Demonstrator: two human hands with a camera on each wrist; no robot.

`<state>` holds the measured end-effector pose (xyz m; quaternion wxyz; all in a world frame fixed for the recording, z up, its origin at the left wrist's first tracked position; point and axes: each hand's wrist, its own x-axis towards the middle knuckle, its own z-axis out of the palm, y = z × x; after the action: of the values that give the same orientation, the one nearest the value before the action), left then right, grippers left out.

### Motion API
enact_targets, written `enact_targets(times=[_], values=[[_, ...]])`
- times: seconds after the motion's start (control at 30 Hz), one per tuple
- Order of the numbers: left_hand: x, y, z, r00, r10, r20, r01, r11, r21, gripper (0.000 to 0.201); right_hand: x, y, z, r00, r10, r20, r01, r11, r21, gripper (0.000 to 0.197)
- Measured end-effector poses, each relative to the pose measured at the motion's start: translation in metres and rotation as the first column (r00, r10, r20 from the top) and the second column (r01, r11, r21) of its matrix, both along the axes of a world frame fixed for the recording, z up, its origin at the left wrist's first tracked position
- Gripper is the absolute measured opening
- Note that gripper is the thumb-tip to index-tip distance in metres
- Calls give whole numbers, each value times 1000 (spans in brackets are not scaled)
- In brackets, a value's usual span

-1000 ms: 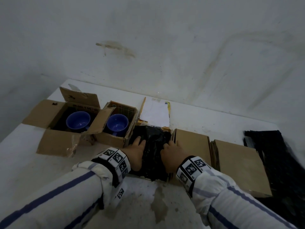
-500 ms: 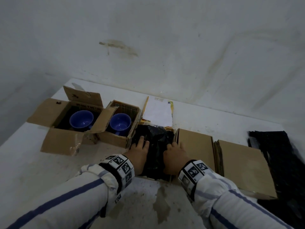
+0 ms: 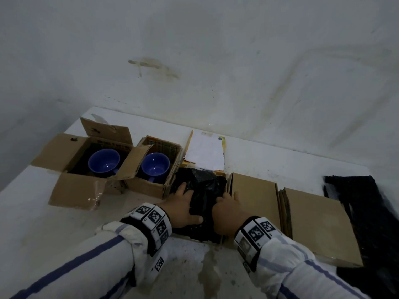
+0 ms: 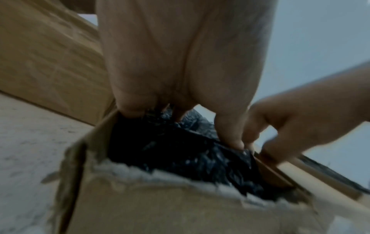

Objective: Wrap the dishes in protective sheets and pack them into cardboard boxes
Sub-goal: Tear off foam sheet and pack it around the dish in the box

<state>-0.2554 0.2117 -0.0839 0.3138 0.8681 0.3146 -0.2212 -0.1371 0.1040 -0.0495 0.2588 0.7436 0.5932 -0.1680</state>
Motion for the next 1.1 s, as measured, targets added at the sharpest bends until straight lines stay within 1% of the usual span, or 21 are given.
enact_targets(times=[0.1, 0.17, 0.27, 0.33, 0.4, 0.43, 0.47, 0.5, 0.53, 0.6, 0.67, 0.73, 0.8, 0.83, 0.9, 0.93, 0.97, 1.0, 1.03, 1.07, 1.1], values=[[3, -11, -4, 999, 43, -12, -42, 994, 98, 103, 2, 4, 2, 999, -30, -40, 30, 999, 9, 26], [6, -16, -3, 998, 59, -14, -56, 988, 142, 104, 1, 5, -2, 1000, 3, -5, -3, 1000, 1, 24], [7, -17, -2, 997, 68, -29, -63, 984, 166, 107, -1, 5, -9, 998, 49, 30, -48, 998, -46, 32], [8, -17, 0, 997, 59, -44, -51, 983, 179, 111, 2, 9, -4, 1000, 10, -19, -11, 996, -84, 30], [9, -17, 3, 998, 40, -57, -25, 972, 233, 116, 15, 19, 6, 985, -77, -155, 65, 994, -82, 17], [10, -18, 5, 998, 32, -63, -13, 961, 276, 117, 23, 25, 10, 958, -160, -239, 146, 987, -74, 23], [12, -18, 7, 998, 31, -59, -10, 949, 314, 119, 32, 32, 15, 919, -232, -318, 231, 972, -39, 29], [13, -18, 8, 998, 29, -50, -11, 944, 330, 122, 42, 38, 21, 869, -307, -387, 339, 941, 14, 26], [16, -18, 10, 999, 25, -36, -12, 946, 325, 125, 52, 44, 24, 827, -345, -444, 424, 901, 91, 20], [21, -17, 11, 999, 24, -32, -15, 966, 258, 131, 73, 55, 24, 755, -408, -513, 574, 789, 219, 21], [25, -12, 11, 998, 27, -60, -16, 985, 170, 133, 86, 65, 14, 677, -460, -574, 674, 701, 233, 26], [28, -5, 9, 996, 11, -93, -1, 995, 103, 131, 95, 73, 5, 578, -525, -624, 757, 630, 171, 40], [30, 1, 8, 992, -16, -121, 23, 998, 61, 129, 101, 80, -3, 388, -543, -745, 849, 524, 61, 46], [30, 4, 7, 991, -25, -134, 32, 998, 51, 128, 104, 84, -8, 305, -526, -794, 871, 492, 9, 48], [31, 7, 5, 988, -36, -151, 43, 998, 41, 127, 108, 91, -14, 167, -505, -847, 894, 440, -86, 46], [31, 8, 4, 987, -39, -154, 45, 998, 38, 127, 110, 93, -18, 76, -494, -866, 905, 399, -148, 42], [31, 9, 4, 987, -43, -156, 49, 998, 38, 127, 112, 96, -23, -13, -471, -882, 916, 347, -199, 36], [31, 10, 4, 986, -48, -157, 55, 998, 40, 127, 113, 99, -24, -75, -452, -889, 928, 294, -228, 24], [31, 10, 3, 986, -51, -160, 58, 997, 41, 128, 113, 100, -25, -104, -431, -896, 937, 259, -233, 11], [31, 11, 3, 985, -53, -164, 60, 997, 41, 128, 115, 101, -27, -91, -443, -892, 947, 240, -216, 13], [31, 11, 3, 984, -55, -168, 62, 997, 40, 128, 116, 101, -30, -68, -450, -891, 950, 243, -195, 19]])
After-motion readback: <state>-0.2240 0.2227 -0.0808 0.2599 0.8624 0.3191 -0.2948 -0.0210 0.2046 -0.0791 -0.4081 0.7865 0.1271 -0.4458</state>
